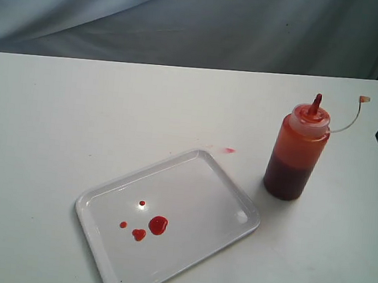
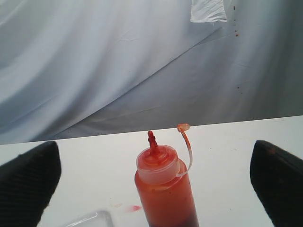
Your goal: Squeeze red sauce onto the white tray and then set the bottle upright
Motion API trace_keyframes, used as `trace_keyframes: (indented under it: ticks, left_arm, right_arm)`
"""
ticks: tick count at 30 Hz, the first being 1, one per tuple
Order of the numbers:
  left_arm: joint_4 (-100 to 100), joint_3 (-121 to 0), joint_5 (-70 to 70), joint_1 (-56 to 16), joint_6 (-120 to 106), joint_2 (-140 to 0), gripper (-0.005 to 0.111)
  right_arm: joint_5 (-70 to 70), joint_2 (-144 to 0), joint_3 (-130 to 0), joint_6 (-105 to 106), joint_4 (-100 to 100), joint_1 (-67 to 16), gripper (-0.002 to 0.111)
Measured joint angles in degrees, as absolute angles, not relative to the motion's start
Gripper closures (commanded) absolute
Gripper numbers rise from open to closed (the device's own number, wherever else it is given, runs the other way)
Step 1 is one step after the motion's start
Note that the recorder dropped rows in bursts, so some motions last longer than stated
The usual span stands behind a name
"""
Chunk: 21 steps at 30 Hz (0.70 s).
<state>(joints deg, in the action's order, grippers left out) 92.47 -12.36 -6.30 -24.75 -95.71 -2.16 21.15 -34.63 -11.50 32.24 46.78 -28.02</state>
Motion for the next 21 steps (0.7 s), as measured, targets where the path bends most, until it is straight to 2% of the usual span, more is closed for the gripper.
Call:
trace_keyframes:
  ticks: [3, 4, 5, 6, 8, 10, 16, 21]
  left_arm:
    - [78.7, -10.1, -5.6, -24.7, -81.9, -1.8, 0.107]
    - [58.1, -9.2, -5.6, -24.7, -60.7, -1.7, 0.107]
    - [47.9, -9.1, -6.0, -24.7, -49.6, -1.7, 0.107]
    - [22.8, -9.0, -7.9, -24.7, -21.4, -1.7, 0.107]
    - [0.0, -8.8, -11.6, -24.7, 4.4, -1.7, 0.107]
    - [-3.6, -7.5, -12.8, -24.7, 8.6, -1.7, 0.107]
    - [3.5, -1.1, -12.8, -24.7, -1.0, -1.7, 0.107]
    - [3.9, -0.3, -12.9, -24.7, -1.5, -1.7, 0.107]
  right_arm:
    - [21.2, -34.6, -11.5, 32.2, 46.8, -28.0, 0.003]
    - [21.2, -34.6, -11.5, 32.2, 46.8, -28.0, 0.003]
    - [21.2, -34.6, -11.5, 32.2, 46.8, -28.0, 0.003]
    - [21.2, -34.6, -11.5, 32.2, 46.8, -28.0, 0.003]
    - [21.2, -34.6, -11.5, 32.2, 46.8, -28.0, 0.003]
    - [21.2, -34.6, -11.5, 32.2, 46.8, -28.0, 0.003]
    - [21.2, -34.6, -11.5, 32.2, 46.8, -28.0, 0.003]
    - [21.2, -34.6, -11.5, 32.2, 46.8, -28.0, 0.003]
